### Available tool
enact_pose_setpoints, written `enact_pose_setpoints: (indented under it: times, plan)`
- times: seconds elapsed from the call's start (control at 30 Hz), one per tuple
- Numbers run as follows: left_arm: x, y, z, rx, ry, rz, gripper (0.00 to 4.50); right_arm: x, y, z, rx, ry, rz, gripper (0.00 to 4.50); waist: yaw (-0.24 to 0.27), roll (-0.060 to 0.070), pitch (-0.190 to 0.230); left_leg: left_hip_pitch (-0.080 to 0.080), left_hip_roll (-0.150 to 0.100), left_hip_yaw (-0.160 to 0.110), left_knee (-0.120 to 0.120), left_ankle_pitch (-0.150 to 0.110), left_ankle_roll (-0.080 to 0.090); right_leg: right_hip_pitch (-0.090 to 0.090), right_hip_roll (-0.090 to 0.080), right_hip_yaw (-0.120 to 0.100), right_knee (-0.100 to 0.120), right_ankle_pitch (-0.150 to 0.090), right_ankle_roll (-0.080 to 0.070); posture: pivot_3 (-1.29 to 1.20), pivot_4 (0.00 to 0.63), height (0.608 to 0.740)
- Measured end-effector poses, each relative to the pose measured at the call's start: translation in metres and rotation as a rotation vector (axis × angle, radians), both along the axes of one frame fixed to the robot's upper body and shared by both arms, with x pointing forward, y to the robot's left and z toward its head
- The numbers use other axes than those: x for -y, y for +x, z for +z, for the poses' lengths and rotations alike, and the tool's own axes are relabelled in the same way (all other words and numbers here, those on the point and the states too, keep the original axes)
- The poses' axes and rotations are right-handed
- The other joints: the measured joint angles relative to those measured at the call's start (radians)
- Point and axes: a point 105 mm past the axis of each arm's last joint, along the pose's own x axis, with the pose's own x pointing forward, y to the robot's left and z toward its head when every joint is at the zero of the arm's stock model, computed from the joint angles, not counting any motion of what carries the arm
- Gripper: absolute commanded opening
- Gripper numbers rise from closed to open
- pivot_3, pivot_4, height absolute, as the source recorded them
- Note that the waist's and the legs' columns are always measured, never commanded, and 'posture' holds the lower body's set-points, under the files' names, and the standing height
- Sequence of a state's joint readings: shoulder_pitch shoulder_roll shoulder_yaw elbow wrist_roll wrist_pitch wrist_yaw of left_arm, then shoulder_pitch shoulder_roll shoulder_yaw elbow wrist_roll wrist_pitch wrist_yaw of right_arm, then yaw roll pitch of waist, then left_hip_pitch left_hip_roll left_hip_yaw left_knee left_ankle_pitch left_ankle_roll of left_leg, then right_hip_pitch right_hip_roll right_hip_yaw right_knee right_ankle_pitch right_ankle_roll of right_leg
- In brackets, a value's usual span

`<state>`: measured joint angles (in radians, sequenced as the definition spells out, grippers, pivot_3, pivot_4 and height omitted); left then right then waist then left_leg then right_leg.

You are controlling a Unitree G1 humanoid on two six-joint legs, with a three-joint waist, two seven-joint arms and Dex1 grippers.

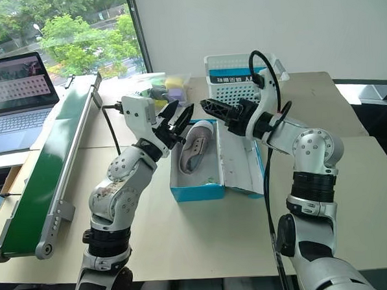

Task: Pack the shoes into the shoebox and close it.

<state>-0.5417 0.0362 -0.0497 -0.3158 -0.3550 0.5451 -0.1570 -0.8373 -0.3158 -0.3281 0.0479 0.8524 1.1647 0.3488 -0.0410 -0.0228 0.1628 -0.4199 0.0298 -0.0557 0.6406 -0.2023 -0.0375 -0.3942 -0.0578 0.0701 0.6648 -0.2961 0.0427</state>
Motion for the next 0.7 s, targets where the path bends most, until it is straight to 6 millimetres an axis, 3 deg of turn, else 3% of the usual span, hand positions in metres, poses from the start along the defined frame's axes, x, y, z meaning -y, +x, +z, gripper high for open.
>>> enact_pose_setpoints:
  times: [0.33, 0.7]
  plan:
    - [-0.016, 0.006, -0.016, -0.082, 0.042, 0.065, 2.2, -0.004, -0.008, -0.014, -0.042, -0.065, 0.051, 4.5, -0.001, 0.0, 0.0, 0.0, 0.0, 0.0, 0.0, 0.0, 0.0, 0.0, 0.0, 0.0, 0.0, 0.0, 0.0, 0.0, 0.15, 0.74]
    - [-0.053, 0.009, -0.049, -0.232, 0.124, 0.221, 2.2, -0.005, -0.014, -0.029, -0.036, -0.275, 0.108, 4.5, 0.0, 0.0, 0.0, 0.0, 0.0, 0.0, 0.001, 0.0, 0.0, 0.0, 0.0, 0.0, 0.0, 0.0, 0.0, 0.0, 0.15, 0.74]
